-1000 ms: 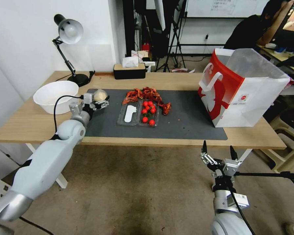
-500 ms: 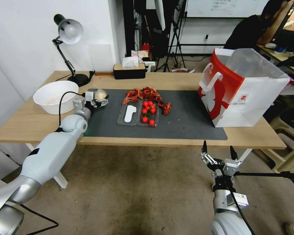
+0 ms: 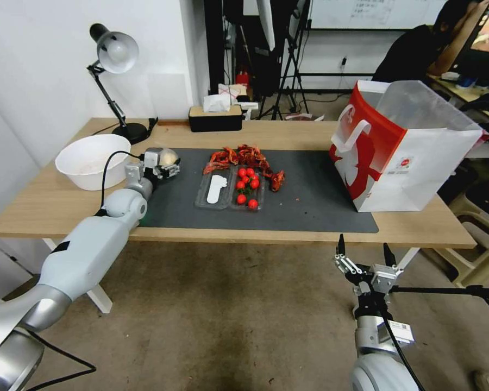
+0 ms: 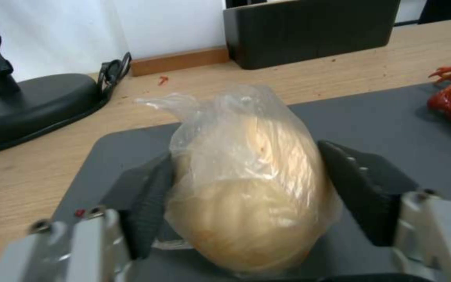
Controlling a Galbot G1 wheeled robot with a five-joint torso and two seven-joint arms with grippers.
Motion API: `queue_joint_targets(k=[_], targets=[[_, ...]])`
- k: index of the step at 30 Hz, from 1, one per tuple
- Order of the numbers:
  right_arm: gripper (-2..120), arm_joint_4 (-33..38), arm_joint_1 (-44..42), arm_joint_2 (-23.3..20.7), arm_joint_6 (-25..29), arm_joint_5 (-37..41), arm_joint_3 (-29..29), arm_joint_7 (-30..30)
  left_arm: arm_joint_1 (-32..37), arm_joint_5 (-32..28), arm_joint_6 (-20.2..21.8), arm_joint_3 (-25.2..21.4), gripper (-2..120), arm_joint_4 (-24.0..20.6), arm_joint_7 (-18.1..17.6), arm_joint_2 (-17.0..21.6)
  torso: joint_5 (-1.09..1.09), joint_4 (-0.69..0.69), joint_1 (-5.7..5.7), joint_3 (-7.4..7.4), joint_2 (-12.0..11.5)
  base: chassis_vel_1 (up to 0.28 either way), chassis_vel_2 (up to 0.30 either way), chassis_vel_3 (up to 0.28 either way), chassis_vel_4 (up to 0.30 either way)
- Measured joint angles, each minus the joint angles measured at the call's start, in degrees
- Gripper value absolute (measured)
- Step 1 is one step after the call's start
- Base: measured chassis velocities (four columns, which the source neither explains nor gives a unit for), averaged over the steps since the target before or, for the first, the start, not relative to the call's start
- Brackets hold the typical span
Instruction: Pick up the trash from the table and place it into the takeout bag.
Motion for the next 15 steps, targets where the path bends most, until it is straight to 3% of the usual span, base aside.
queue_joint_targets(k=[5, 15], targets=[[100, -0.1, 0.0, 0.0, 0.0, 0.0, 0.0, 0.0, 0.0, 0.6, 0.0, 0.4, 46, 0.1, 0.1, 0.0, 0.0, 0.0, 0.0, 0.0, 0.0, 0.0, 0.0, 0.0, 0.0], [100, -0.2, 0.0, 0.1, 0.1, 0.0, -0.1, 0.0, 0.3, 1.3, -0.3, 0.6, 17, 0.1, 0.3, 0.2, 0.0, 0.0, 0.0, 0.0, 0.0, 0.0, 0.0, 0.0, 0.0]])
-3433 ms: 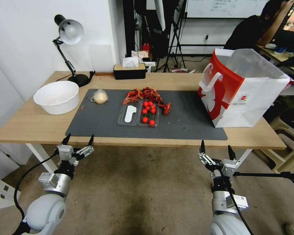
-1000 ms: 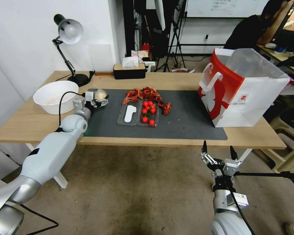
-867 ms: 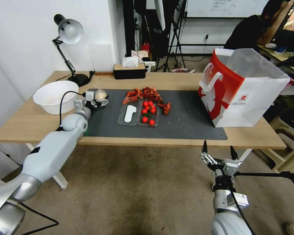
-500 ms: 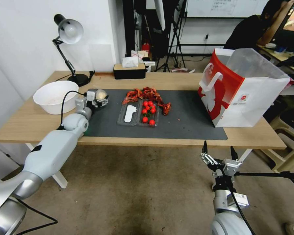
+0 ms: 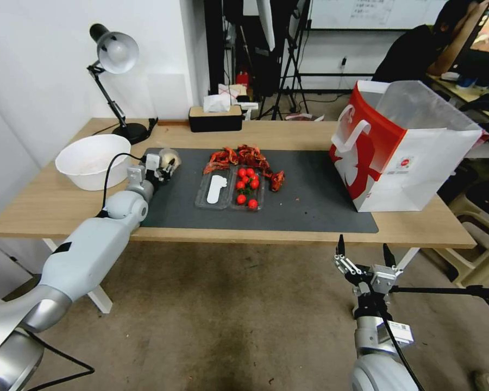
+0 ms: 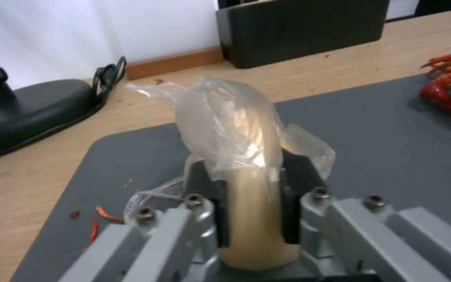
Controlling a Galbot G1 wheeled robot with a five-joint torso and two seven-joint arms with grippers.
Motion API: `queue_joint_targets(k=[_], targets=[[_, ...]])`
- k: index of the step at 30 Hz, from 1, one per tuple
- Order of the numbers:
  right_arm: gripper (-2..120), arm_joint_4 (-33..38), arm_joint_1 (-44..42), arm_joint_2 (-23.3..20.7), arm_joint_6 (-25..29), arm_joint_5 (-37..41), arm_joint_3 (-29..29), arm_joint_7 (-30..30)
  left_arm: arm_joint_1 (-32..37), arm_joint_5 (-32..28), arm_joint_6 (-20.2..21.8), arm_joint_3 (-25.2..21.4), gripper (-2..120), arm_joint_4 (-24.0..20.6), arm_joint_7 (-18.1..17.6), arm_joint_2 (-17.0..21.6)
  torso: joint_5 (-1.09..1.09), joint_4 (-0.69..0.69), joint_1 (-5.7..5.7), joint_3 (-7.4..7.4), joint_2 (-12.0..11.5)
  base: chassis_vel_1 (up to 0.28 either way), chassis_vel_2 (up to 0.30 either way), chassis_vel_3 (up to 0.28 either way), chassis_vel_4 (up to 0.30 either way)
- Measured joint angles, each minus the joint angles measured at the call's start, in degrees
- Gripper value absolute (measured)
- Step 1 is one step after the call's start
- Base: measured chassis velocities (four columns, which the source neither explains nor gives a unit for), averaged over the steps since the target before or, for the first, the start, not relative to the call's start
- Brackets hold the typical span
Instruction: Pick up the trash from the table and place it into the takeout bag.
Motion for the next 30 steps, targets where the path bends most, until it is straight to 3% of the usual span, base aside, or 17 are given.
queue_joint_targets(k=[3, 9, 12, 15, 20, 21, 24, 30], targets=[[100, 0.0, 0.0, 0.0, 0.0, 0.0, 0.0, 0.0, -0.1, 0.3, -0.9, 0.1, 6, 0.0, 0.5, 0.0, -0.01, 0.01, 0.01, 0.0, 0.0, 0.0, 0.0, 0.0, 0.0], [100, 0.0, 0.0, 0.1, 0.1, 0.0, 0.0, 0.0, -0.8, 0.4, -2.0, 0.5, 5, -1.7, 0.7, 0.1, -0.01, 0.0, 0.0, 0.01, 0.0, 0.0, 0.0, 0.0, 0.0], [100, 0.0, 0.0, 0.2, 0.1, 0.0, -0.1, 0.0, -2.2, 0.1, -2.4, 1.5, 5, -5.0, 0.6, 0.5, 0.0, 0.0, 0.0, 0.01, 0.0, 0.0, 0.0, 0.0, 0.0], [100, 0.0, 0.0, 0.3, 0.1, 0.0, -0.1, 0.0, -5.7, -2.3, -2.5, 5.2, 5, -11.3, 0.3, 0.9, 0.01, 0.0, 0.0, 0.01, 0.0, 0.0, 0.0, 0.0, 0.0], [100, 0.0, -0.1, 0.4, 0.2, -0.1, 0.0, 0.0, -12.3, -7.8, -4.5, 11.6, 5, -15.7, 1.2, -1.2, 0.02, -0.01, 0.01, 0.01, 0.0, 0.0, 0.0, 0.0, 0.0], [100, 0.0, -0.1, 0.4, 0.2, -0.1, 0.0, 0.0, -12.3, -7.8, -4.5, 11.6, 5, -15.7, 1.2, -1.2, 0.02, -0.01, 0.01, 0.01, 0.0, 0.0, 0.0, 0.0, 0.0], [100, 0.0, -0.2, 0.4, 0.3, -0.1, 0.3, 0.2, -18.6, -10.7, -5.2, 17.6, 5, -16.7, 2.1, -4.5, 0.01, -0.01, 0.0, 0.01, 0.0, 0.0, 0.0, 0.0, 0.0], [100, 0.0, -0.3, 0.7, 0.4, -0.1, 0.6, 0.4, -24.6, -12.7, -5.2, 23.0, 5, -15.8, 2.2, -9.2, 0.02, -0.01, 0.0, 0.01, 0.0, 0.0, 0.0, 0.0, 0.0]])
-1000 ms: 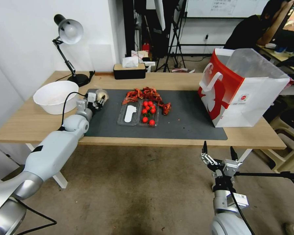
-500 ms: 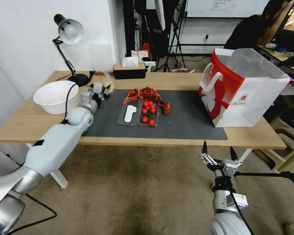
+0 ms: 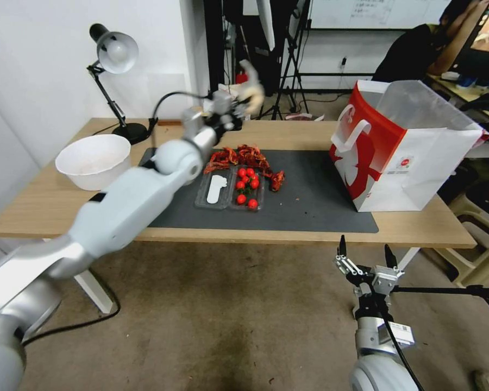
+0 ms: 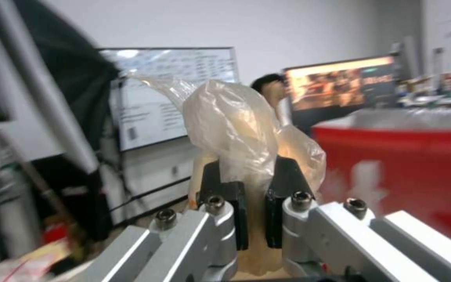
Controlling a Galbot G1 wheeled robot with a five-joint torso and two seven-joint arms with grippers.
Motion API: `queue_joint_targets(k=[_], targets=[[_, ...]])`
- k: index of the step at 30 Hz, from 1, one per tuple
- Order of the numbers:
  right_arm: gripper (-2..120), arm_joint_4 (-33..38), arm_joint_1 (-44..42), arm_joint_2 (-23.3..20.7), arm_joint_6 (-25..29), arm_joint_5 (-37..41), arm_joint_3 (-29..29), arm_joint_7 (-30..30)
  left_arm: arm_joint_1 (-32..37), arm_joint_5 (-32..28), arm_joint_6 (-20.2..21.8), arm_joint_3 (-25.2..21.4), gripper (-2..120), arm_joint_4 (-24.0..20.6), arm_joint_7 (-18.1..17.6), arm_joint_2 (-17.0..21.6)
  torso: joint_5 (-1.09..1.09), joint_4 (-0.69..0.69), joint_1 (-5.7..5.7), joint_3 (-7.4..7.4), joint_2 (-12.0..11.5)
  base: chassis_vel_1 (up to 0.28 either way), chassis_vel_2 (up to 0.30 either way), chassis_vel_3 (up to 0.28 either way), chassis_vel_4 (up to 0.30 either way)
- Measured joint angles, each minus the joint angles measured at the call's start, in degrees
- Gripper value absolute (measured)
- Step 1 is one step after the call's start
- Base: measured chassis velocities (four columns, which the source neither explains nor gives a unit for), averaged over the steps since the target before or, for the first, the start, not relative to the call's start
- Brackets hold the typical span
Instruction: Pick up the trash from the table and place it into the takeout bag.
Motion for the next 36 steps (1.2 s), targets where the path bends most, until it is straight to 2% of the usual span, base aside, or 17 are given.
queue_joint_targets(k=[3, 4, 6, 7, 9, 13, 17, 29, 34, 36], targets=[[100, 0.0, 0.1, 0.3, 0.0, 0.0, 0.0, 0.0, -4.1, -1.3, 0.0, 3.8, 5, 1.5, 0.3, -4.3, 0.0, 0.0, 0.0, 0.0, 0.0, 0.0, 0.0, 0.0, 0.0], [100, 0.0, 0.1, 0.3, 0.0, 0.0, 0.0, 0.0, -4.1, -1.3, 0.0, 3.8, 5, 1.5, 0.3, -4.3, 0.0, 0.0, 0.0, 0.0, 0.0, 0.0, 0.0, 0.0, 0.0], [100, 0.0, 0.2, 0.5, 0.0, 0.0, 0.0, 0.0, -6.2, -1.9, 0.0, 5.7, 5, 2.8, 0.6, -7.6, 0.0, 0.0, 0.0, 0.0, 0.0, 0.0, 0.0, 0.0, 0.0], [100, 0.0, 0.2, 0.5, 0.0, 0.0, 0.0, 0.0, -6.2, -1.9, 0.0, 5.7, 5, 2.8, 0.6, -7.6, 0.0, 0.0, 0.0, 0.0, 0.0, 0.0, 0.0, 0.0, 0.0], [100, 0.1, 0.2, 0.7, 0.0, 0.0, 0.1, 0.0, -7.9, -2.2, 0.1, 7.2, 5, 4.7, 0.9, -11.1, 0.0, 0.0, 0.0, 0.0, 0.0, 0.0, 0.0, 0.0, 0.0], [100, 0.1, 0.1, 0.9, 0.0, 0.0, 0.2, 0.0, -8.9, -2.4, 0.1, 8.0, 5, 6.5, 1.1, -13.9, -0.01, 0.0, 0.0, 0.0, 0.0, 0.0, 0.0, 0.0, 0.0], [100, 0.3, 0.0, 1.1, 0.0, 0.0, 0.4, 0.1, -10.4, -2.4, 0.1, 9.1, 5, 10.0, 1.7, -18.7, 0.0, 0.0, 0.0, 0.0, 0.0, 0.0, 0.0, 0.0, 0.0], [100, 0.5, -0.1, 1.4, 0.2, 0.0, 0.5, 0.3, -10.7, -1.6, -0.3, 10.6, 5, 13.9, 2.6, -24.9, -0.01, 0.01, 0.0, 0.0, 0.0, 0.0, 0.0, 0.0, 0.0], [100, 0.6, -0.1, 1.4, 0.3, 0.0, 0.5, 0.3, -10.7, -0.6, -0.7, 11.7, 5, 15.3, 3.2, -25.8, -0.01, 0.0, 0.0, 0.0, 0.0, 0.0, 0.0, 0.0, 0.0], [100, 0.9, -0.2, 1.4, 0.3, 0.0, 0.6, 0.4, -10.2, -0.3, -0.7, 12.2, 15, 15.9, 3.2, -25.9, -0.02, 0.01, 0.0, 0.0, 0.0, 0.0, 0.0, 0.0, 0.0]])
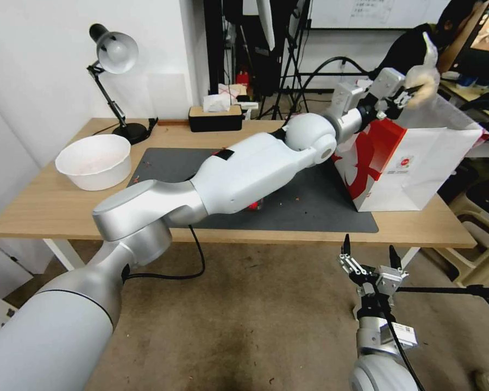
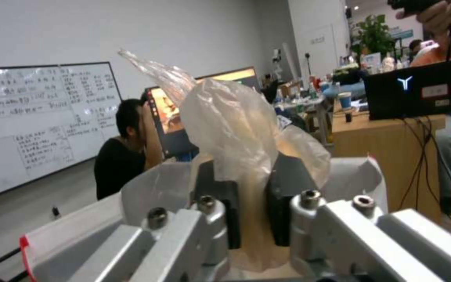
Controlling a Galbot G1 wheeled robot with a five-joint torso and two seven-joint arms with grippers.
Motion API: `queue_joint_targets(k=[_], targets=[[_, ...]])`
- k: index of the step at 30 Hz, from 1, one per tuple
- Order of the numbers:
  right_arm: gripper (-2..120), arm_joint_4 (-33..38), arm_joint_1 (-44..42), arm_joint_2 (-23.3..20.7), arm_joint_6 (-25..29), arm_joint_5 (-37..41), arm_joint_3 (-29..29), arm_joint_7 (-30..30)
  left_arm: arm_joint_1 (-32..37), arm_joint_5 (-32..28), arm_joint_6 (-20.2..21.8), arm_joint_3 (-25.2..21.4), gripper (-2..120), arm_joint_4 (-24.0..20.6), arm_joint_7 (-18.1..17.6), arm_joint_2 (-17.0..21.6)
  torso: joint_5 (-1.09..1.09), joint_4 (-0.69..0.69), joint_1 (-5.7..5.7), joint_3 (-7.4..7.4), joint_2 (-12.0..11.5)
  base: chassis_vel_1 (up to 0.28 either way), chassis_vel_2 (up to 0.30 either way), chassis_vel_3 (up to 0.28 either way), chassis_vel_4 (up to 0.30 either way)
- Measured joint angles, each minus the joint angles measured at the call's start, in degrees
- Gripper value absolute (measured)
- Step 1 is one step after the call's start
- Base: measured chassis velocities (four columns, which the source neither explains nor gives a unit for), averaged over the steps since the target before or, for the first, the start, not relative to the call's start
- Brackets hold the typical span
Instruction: Pick up the trash from the table and place it into the takeout bag.
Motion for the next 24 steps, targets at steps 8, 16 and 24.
queue_joint_targets(k=[8, 16, 24], targets=[[100, 0.0, -0.1, -0.1, 0.1, 0.0, 0.1, 0.1, 0.4, 0.4, 0.1, 0.1, 39, 0.7, -0.1, 0.0, 0.0, 0.0, 0.0, 0.0, 0.0, 0.0, 0.0, 0.0, 0.0], [100, 0.0, 0.0, 0.1, 0.1, 0.0, 0.0, 0.1, 0.6, 0.5, 0.5, -0.3, 68, 0.7, -0.2, 0.3, 0.0, 0.0, 0.0, 0.0, 0.0, 0.0, 0.0, 0.0, 0.0], [100, 0.1, -0.1, 0.2, 0.2, 0.0, 0.0, 0.1, 0.7, 0.4, 0.7, -0.8, 96, -0.1, -0.4, 1.0, 0.0, -0.01, 0.0, 0.0, 0.0, 0.0, 0.0, 0.0, 0.0]])
